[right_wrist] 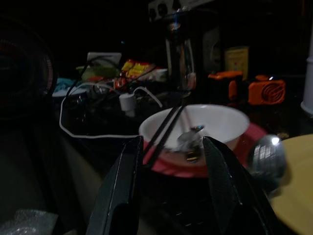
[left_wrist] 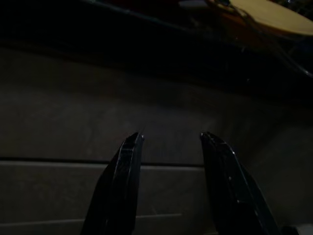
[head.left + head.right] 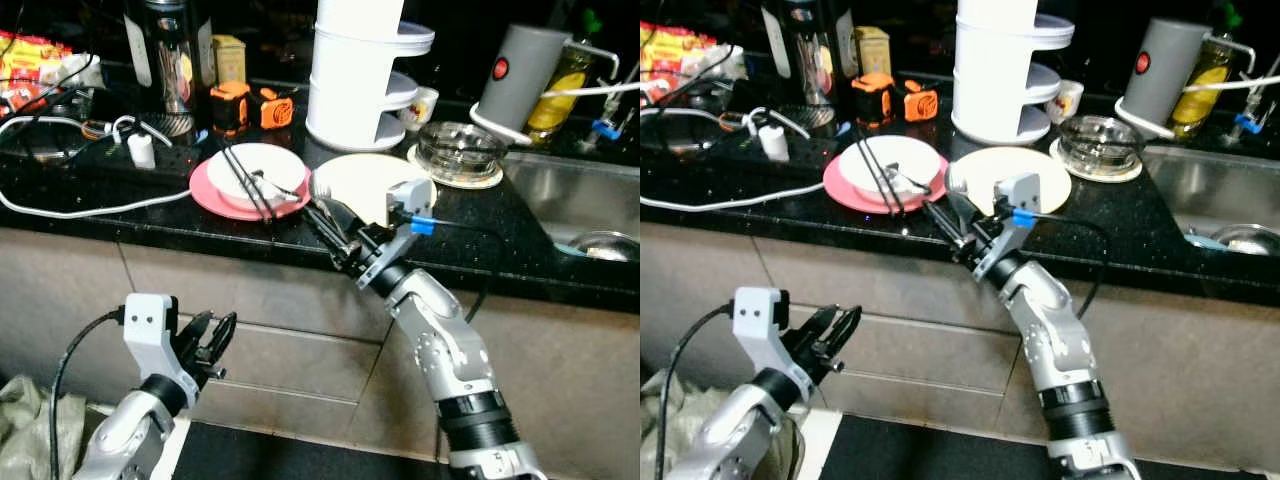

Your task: Kitchen organization

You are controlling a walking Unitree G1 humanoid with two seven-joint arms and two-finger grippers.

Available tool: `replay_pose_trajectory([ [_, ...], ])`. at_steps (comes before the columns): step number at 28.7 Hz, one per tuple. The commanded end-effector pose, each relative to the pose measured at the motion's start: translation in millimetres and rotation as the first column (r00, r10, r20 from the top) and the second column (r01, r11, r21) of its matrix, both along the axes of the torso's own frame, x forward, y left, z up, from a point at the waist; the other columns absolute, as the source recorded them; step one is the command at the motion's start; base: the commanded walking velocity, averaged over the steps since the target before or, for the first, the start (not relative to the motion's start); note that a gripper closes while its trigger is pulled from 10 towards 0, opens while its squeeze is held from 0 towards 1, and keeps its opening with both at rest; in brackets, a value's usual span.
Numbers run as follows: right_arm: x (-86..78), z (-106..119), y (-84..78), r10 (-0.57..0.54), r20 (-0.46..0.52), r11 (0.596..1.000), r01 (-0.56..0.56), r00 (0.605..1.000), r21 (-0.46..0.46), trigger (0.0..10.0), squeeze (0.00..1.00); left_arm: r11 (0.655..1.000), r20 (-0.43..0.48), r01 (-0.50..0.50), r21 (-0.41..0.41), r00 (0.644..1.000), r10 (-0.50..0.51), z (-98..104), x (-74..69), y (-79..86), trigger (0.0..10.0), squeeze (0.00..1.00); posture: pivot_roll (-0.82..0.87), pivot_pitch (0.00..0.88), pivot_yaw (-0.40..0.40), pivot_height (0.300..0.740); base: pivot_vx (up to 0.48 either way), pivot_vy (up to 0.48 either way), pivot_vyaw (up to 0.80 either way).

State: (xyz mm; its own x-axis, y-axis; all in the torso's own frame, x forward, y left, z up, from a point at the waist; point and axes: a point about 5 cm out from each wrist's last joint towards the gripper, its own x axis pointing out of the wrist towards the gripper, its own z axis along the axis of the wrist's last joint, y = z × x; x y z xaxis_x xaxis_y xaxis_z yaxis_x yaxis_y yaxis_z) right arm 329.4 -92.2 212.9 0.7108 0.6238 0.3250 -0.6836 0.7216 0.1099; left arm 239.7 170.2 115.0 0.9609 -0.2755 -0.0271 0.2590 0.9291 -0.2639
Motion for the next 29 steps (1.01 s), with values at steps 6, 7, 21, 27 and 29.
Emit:
replay_pose_trajectory([
  [6,1.3,28.8,-10.2,-0.006,0.052,1.0,0.005,0.999,0.012,10.0,0.0,1.0,-0.008,0.018,-0.011,1.0,-0.018,-2.3,-2.1,-4.4,10.0,0.0,0.13,0.0,-0.089,0.74,0.0,0.0,0.0],
  [7,0.7,35.5,-10.8,0.0,0.061,1.0,-0.002,0.998,0.025,10.0,0.0,1.0,-0.009,0.019,-0.012,1.0,-0.019,-2.4,-2.0,-4.6,10.0,0.0,0.13,0.0,-0.09,0.74,0.0,0.0,0.0],
  [21,1.2,19.0,-5.6,-0.009,-0.163,0.874,-0.071,0.987,-0.481,10.0,1.0,1.0,-0.006,0.025,-0.014,1.0,-0.025,-2.4,-1.4,-6.1,10.0,0.0,0.12,0.0,-0.098,0.74,0.0,0.0,0.0],
  [27,6.9,18.2,-7.2,-0.156,-0.29,0.886,0.004,0.944,-0.465,10.0,1.0,1.0,-0.004,0.025,-0.017,1.0,-0.025,-2.5,-1.7,-7.1,10.0,0.0,0.12,0.0,-0.1,0.74,0.0,0.0,0.0],
  [29,7.9,18.0,-6.3,-0.162,-0.302,0.893,0.009,0.939,-0.45,10.0,1.0,1.0,-0.004,0.025,-0.019,1.0,-0.025,-2.4,-1.7,-7.3,10.0,0.0,0.12,0.0,-0.102,0.74,0.0,0.0,0.0],
])
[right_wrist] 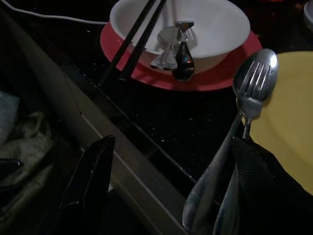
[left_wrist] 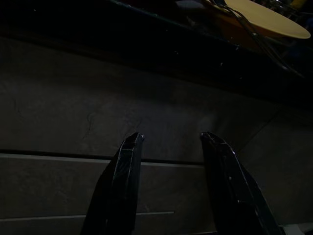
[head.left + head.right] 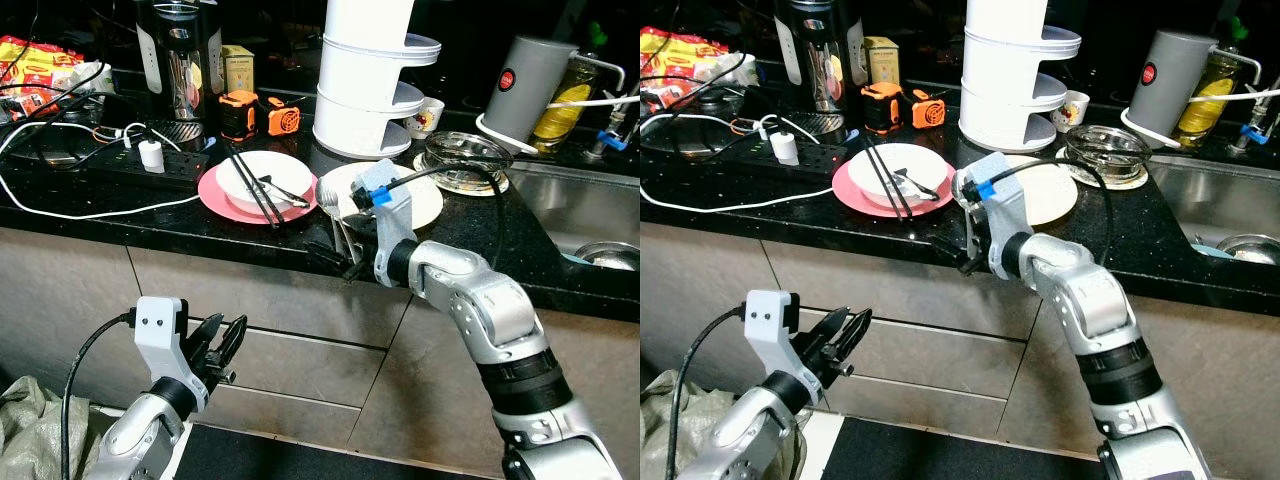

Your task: Kitchen organization

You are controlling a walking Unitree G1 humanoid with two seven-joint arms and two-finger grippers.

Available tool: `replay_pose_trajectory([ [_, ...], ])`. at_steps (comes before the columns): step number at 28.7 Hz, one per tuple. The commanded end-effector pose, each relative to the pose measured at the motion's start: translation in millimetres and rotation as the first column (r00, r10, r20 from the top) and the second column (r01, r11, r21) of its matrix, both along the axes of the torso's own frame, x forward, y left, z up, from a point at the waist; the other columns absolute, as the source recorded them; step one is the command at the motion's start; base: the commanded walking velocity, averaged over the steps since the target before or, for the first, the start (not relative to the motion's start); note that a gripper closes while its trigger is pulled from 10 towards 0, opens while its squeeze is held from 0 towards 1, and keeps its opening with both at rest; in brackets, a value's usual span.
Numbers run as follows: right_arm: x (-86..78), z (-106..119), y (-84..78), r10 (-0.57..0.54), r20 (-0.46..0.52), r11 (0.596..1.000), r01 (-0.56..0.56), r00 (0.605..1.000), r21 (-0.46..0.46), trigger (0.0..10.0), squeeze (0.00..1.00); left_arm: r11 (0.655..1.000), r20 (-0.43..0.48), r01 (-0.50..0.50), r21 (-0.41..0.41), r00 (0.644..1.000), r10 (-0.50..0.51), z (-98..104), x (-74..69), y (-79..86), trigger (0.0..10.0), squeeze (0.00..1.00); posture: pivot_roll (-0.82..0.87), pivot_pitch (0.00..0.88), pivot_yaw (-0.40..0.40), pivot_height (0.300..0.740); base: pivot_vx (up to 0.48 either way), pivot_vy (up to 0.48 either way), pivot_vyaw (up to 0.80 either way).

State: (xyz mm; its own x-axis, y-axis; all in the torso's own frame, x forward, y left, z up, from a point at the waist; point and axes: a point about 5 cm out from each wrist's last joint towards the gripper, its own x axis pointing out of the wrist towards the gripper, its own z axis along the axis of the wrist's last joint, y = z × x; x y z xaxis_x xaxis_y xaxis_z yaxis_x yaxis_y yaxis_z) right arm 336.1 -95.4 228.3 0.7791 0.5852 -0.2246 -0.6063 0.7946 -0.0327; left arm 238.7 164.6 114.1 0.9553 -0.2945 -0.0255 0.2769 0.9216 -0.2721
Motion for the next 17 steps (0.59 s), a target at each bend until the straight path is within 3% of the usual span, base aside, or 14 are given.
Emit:
replay_pose_trajectory([
  [1,6.2,-3.5,-0.5,-0.081,-0.082,0.996,0.085,0.993,0.036,10.0,0.49,1.0,-0.003,0.007,-0.013,1.0,-0.007,-1.4,-0.7,-2.2,10.0,0.0,0.12,0.0,-0.104,0.74,0.0,0.0,0.0],
  [2,8.3,-6.4,0.4,-0.114,-0.121,0.991,0.121,0.986,0.05,10.0,0.0,1.0,-0.003,0.007,-0.014,1.0,-0.007,-1.4,-0.7,-2.5,10.0,0.0,0.12,0.0,-0.105,0.74,0.0,0.0,0.0],
  [6,12.2,-8.4,1.5,-0.169,-0.149,0.982,0.178,0.974,0.055,10.0,0.0,1.0,-0.002,0.007,-0.016,1.0,-0.007,-1.2,-0.7,-2.7,10.0,0.0,0.12,0.0,-0.105,0.74,0.0,0.0,0.0],
  [10,19.6,-5.8,0.8,-0.278,-0.088,0.96,0.275,0.956,-0.044,10.0,0.0,1.0,0.0,0.007,-0.019,1.0,-0.007,-1.0,-0.7,-3.9,10.0,0.0,0.12,0.0,-0.108,0.74,0.0,0.0,0.0],
  [17,20.5,3.6,7.7,-0.282,-0.092,0.959,0.282,0.955,-0.017,10.0,0.0,1.0,0.001,0.007,-0.021,1.0,-0.007,-1.0,-1.1,-4.8,10.0,0.0,0.12,0.0,-0.111,0.74,0.0,0.0,0.0],
])
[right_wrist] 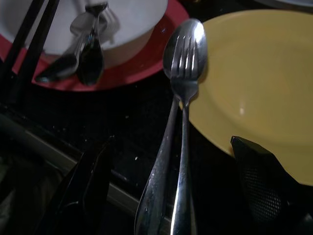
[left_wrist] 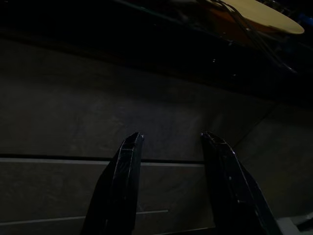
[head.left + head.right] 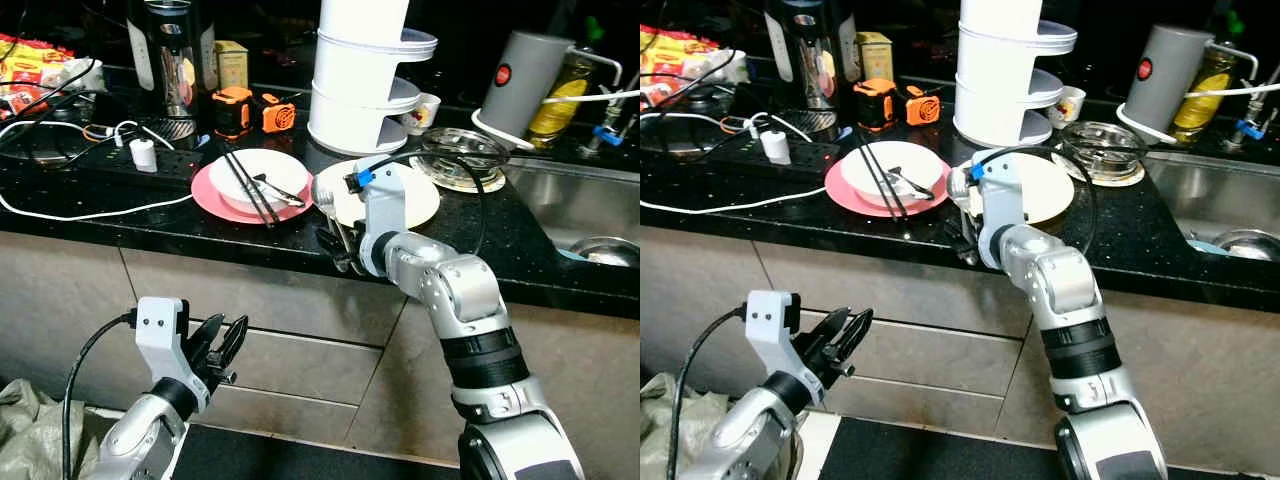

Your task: Kitchen organization

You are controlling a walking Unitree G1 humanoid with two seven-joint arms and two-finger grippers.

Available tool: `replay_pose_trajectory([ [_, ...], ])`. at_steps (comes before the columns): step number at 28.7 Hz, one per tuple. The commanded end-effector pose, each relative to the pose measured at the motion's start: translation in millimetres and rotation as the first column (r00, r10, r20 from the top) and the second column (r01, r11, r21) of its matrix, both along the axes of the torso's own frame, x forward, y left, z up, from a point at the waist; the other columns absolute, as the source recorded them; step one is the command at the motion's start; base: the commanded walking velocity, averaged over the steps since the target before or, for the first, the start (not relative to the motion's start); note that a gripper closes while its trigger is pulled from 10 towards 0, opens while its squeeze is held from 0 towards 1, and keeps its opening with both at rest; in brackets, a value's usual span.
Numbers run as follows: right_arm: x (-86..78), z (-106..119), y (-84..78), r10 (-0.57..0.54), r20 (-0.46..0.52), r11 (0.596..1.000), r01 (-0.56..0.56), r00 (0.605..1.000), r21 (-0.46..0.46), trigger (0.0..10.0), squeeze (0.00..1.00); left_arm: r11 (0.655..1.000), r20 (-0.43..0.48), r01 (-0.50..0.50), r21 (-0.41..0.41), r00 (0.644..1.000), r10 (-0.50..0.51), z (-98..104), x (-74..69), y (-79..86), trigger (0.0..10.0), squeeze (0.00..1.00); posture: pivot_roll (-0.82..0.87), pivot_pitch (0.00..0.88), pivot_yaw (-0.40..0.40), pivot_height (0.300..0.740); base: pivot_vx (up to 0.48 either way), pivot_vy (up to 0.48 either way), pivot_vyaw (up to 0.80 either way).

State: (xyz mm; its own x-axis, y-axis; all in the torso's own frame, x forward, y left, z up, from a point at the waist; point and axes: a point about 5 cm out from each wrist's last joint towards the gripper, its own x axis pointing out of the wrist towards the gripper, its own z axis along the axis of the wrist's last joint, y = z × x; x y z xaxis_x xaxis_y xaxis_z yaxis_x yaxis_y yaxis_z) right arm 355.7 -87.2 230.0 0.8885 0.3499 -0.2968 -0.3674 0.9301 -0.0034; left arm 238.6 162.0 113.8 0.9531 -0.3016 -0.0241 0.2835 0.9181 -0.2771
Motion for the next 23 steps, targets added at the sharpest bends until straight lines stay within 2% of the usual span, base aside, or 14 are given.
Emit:
replay_pose_trajectory([
  [1,0.8,1.9,-0.4,-0.014,-0.024,1.0,0.014,1.0,0.008,10.0,0.0,1.0,0.001,0.0,-0.016,1.0,0.0,-0.7,-1.0,-2.3,10.0,0.0,0.12,0.0,-0.111,0.74,0.0,0.0,0.0],
  [6,-0.7,-2.3,4.2,-0.004,-0.079,1.0,0.004,0.997,0.008,10.0,0.0,1.0,0.002,0.0,-0.019,1.0,0.0,-0.8,-1.3,-2.7,10.0,0.0,0.12,0.0,-0.115,0.74,0.0,0.0,0.0],
  [9,-2.4,-4.3,7.7,0.012,-0.118,0.999,-0.007,0.993,0.044,10.0,0.0,1.0,0.001,0.001,-0.02,1.0,-0.001,-0.9,-1.4,-3.0,10.0,0.0,0.12,0.0,-0.116,0.74,0.0,0.0,0.0],
  [23,0.0,-8.1,8.1,-0.04,-0.14,0.998,0.045,0.989,0.036,10.0,0.0,1.0,0.006,0.002,-0.024,1.0,-0.002,-1.2,-1.9,-5.2,10.0,0.0,0.12,0.0,-0.125,0.74,0.0,0.0,0.0],
])
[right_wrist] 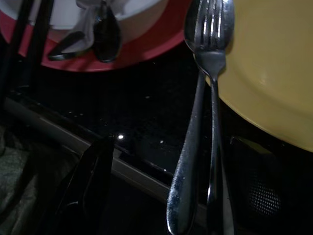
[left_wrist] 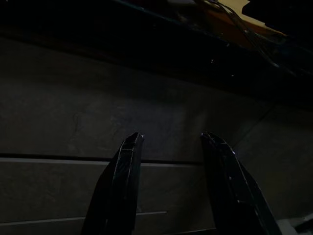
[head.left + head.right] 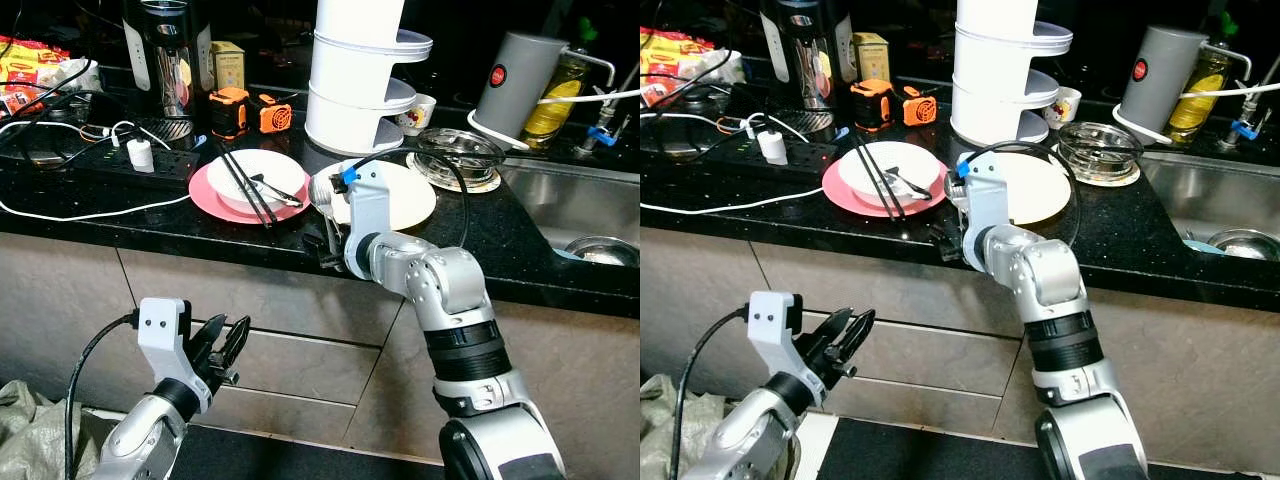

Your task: Kitchen organization

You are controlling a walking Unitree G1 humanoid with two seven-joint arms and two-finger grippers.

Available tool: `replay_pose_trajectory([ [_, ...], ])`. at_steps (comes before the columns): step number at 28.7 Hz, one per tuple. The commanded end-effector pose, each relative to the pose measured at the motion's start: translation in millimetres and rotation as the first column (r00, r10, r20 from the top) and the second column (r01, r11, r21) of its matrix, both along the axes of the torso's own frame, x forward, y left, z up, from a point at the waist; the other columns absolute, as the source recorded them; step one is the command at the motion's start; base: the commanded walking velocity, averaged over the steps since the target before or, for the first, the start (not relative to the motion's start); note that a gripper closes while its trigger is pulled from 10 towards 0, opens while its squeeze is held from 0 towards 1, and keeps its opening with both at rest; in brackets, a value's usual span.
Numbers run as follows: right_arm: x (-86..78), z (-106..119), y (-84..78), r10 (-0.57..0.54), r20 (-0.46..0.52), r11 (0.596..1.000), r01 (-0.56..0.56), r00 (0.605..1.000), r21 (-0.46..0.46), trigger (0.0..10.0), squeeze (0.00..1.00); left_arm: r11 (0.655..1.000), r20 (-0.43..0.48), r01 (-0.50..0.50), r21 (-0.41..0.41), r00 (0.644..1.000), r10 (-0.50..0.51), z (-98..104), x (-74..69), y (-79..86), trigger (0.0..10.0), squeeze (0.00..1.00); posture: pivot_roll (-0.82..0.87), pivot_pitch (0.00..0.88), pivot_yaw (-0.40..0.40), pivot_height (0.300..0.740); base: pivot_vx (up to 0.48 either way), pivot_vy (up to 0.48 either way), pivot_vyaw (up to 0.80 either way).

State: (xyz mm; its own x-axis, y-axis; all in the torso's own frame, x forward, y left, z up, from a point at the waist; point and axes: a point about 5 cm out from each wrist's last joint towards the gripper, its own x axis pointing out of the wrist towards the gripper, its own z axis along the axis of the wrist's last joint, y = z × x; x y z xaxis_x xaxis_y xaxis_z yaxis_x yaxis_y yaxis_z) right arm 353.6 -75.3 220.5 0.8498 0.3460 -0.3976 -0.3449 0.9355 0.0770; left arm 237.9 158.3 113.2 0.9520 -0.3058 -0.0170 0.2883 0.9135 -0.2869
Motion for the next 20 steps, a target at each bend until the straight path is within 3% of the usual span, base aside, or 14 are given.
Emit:
replay_pose_trajectory([
  [1,2.3,1.0,-4.7,-0.029,-0.013,1.0,0.029,0.999,0.0,10.0,0.0,1.0,0.003,-0.003,-0.013,1.0,0.003,-0.6,-1.3,-1.7,10.0,0.0,0.12,0.0,-0.125,0.74,0.0,0.0,0.0],
  [20,6.6,-8.4,-11.3,-0.104,-0.055,0.994,0.106,0.993,0.033,10.0,0.0,1.0,0.006,-0.006,-0.016,1.0,0.006,0.4,-2.1,-2.2,10.0,0.0,0.12,0.0,-0.123,0.74,0.0,0.0,0.0],
])
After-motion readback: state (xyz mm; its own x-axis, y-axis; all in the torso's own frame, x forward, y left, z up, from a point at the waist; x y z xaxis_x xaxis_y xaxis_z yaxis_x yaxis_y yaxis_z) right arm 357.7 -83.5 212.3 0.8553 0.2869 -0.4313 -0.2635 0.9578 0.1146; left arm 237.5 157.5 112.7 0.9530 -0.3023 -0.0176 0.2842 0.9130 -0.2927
